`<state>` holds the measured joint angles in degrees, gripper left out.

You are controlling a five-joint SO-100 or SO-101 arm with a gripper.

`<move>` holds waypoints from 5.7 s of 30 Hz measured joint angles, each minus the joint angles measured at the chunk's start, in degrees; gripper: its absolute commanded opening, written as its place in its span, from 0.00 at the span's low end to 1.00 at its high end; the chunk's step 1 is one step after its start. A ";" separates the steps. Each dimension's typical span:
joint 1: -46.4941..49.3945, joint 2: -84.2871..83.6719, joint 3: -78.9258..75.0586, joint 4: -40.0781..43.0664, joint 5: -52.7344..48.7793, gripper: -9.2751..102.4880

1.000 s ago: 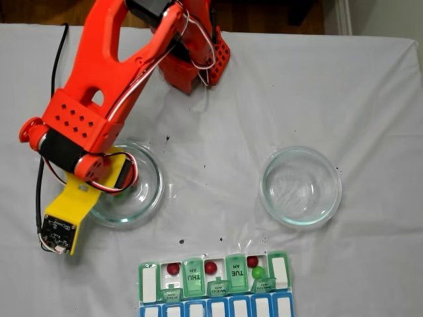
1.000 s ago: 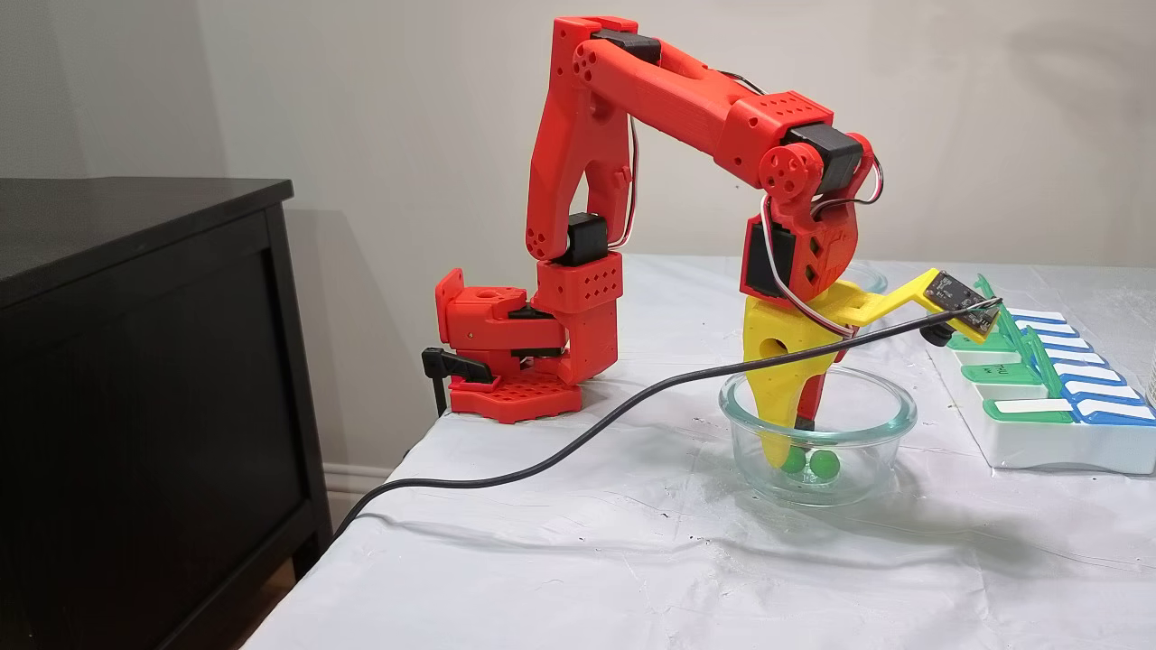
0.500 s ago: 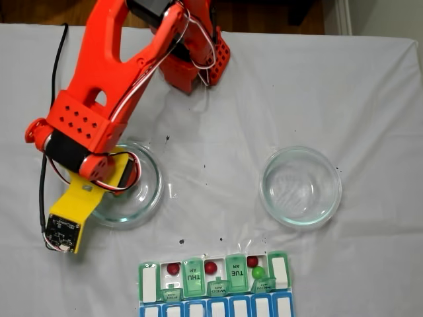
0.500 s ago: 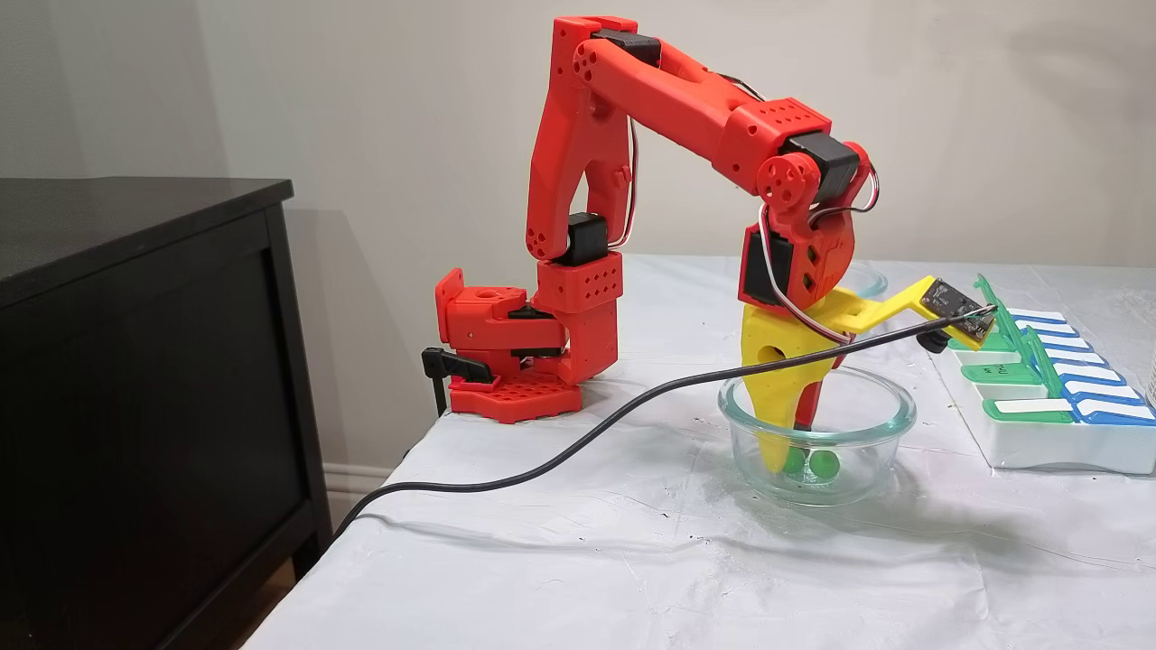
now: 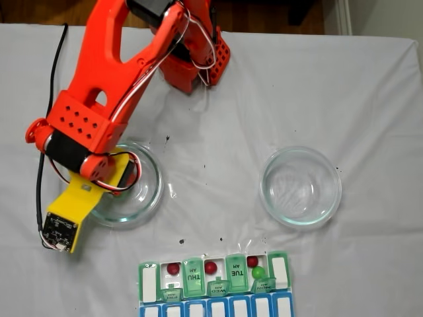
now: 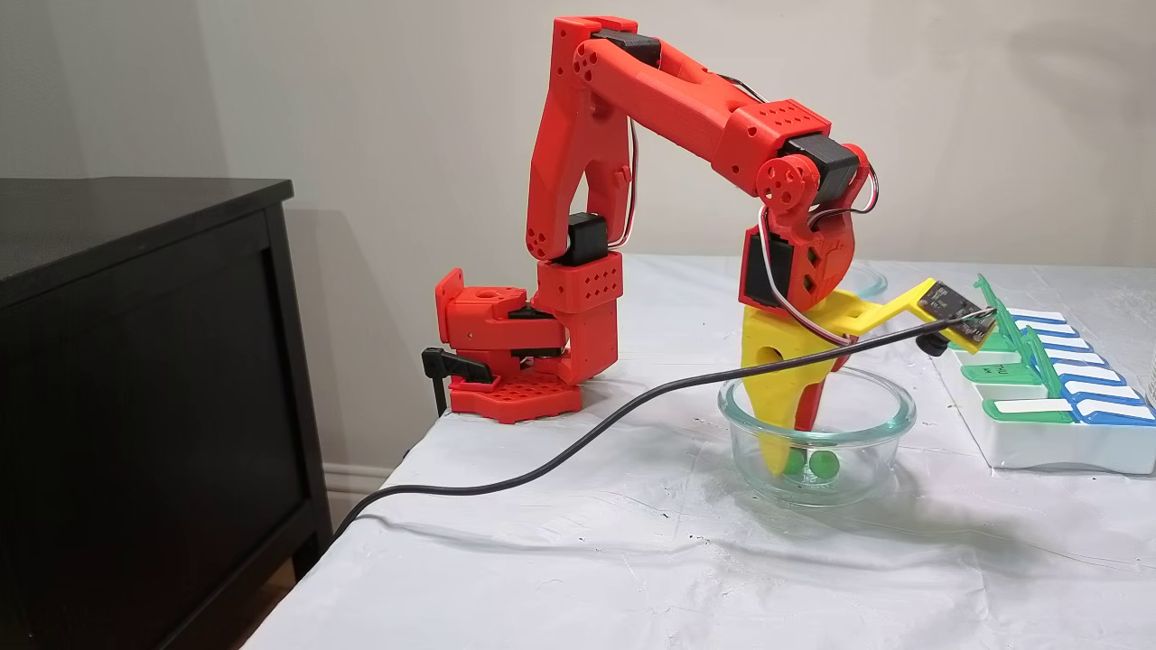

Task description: Sort medicines into box.

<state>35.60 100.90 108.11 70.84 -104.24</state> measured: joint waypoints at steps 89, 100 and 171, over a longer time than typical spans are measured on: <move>-40.43 9.93 13.10 -50.80 64.78 0.23; -40.43 9.67 13.10 -50.71 65.13 0.21; -4.48 21.97 18.19 -19.78 17.14 0.29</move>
<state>31.11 122.87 126.30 51.06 -87.10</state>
